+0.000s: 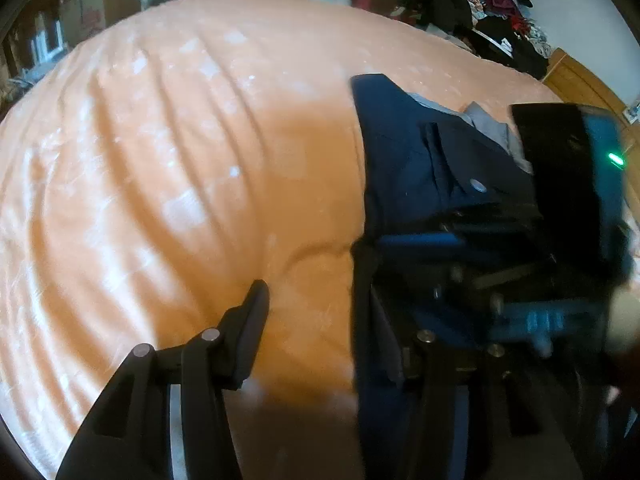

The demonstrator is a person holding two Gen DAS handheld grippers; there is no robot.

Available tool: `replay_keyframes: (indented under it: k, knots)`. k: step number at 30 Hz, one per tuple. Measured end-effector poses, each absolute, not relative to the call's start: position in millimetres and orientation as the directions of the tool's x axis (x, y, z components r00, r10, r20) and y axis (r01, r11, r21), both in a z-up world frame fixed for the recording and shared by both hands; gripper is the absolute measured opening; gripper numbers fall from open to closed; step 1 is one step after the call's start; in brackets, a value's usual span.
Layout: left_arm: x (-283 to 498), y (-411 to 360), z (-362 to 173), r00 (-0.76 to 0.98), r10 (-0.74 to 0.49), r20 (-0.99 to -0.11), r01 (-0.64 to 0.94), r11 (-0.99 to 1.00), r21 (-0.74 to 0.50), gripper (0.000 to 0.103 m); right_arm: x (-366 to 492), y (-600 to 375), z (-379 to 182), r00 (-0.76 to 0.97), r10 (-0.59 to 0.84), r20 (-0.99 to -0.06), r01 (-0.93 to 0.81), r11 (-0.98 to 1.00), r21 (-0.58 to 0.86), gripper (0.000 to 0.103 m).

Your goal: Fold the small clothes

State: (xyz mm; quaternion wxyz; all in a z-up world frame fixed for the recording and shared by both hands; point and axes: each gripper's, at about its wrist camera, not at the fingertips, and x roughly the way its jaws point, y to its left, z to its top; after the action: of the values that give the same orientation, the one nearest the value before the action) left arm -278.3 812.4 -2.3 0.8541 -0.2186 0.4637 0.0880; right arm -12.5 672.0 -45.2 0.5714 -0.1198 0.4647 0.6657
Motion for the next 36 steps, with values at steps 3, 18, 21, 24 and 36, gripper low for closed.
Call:
replay_keyframes:
  k: [3,18,21,24,36]
  knots:
    - [-309,826,7,0.599,-0.060,-0.798,-0.388,0.850,-0.356,0.053,-41,666,-50,-0.219,0.641,-0.735,-0.922,0.110,0.371,0.027]
    - [-426,856,18,0.693,-0.033,-0.720,-0.484,0.719,-0.499,0.057,-28,648,-27,-0.170,0.697,-0.697,-0.901,0.176,0.396,0.012]
    - [-425,857,17,0.715,-0.047,-0.697,-0.479,0.693,-0.539,0.058,-40,693,-45,-0.195,0.657,-0.728,-0.898,0.178,0.402,0.006]
    - [-422,860,19,0.743,-0.080,-0.665,-0.449,0.677,-0.583,0.058,-46,725,-45,-0.246,0.623,-0.743,-0.900,0.138,0.413,0.006]
    - [-467,861,31,0.787,-0.239,-0.569,-0.326,0.621,-0.713,0.061,-36,706,-32,-0.221,0.623,-0.750,-0.883,0.199,0.425,0.038]
